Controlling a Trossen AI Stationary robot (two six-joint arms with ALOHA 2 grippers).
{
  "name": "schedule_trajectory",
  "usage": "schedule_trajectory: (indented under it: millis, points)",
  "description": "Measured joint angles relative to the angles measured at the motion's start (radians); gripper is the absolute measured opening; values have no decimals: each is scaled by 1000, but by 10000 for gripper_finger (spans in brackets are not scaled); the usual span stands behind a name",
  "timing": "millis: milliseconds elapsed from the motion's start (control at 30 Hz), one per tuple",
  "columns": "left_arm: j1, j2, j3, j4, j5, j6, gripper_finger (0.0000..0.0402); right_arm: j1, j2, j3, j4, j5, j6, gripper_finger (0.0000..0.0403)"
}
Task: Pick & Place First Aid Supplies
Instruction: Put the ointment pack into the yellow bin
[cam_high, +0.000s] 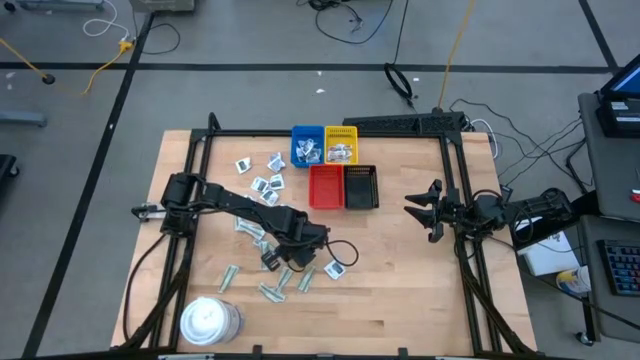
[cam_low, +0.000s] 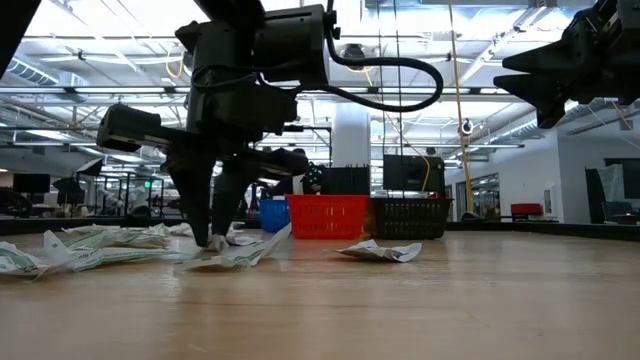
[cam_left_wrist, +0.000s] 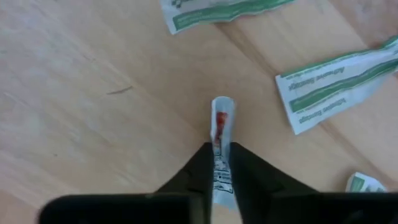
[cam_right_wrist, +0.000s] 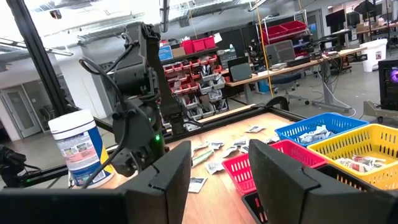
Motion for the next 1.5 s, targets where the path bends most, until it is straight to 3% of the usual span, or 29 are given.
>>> schedule_trajectory:
  millis: [133, 433, 933, 1100, 1300, 1500]
  points:
    - [1, 0, 0, 0, 40, -15, 7, 0, 0, 0, 0, 0, 0, 155]
    - [59, -34, 24, -38, 55, -187, 2, 0, 0, 0, 0, 0, 0, 155]
    - [267, -233, 69, -70, 46, -958, 1, 0, 0, 0, -1, 0, 0, 155]
    - [312, -258, 70, -76, -13, -1225, 1, 0, 0, 0, 0, 0, 0, 155]
    - [402, -196, 148, -93, -49, -1272, 0, 0, 0, 0, 0, 0, 0, 155]
    - [494, -91, 306, -148, -46, -1250, 0, 0, 0, 0, 0, 0, 0, 155]
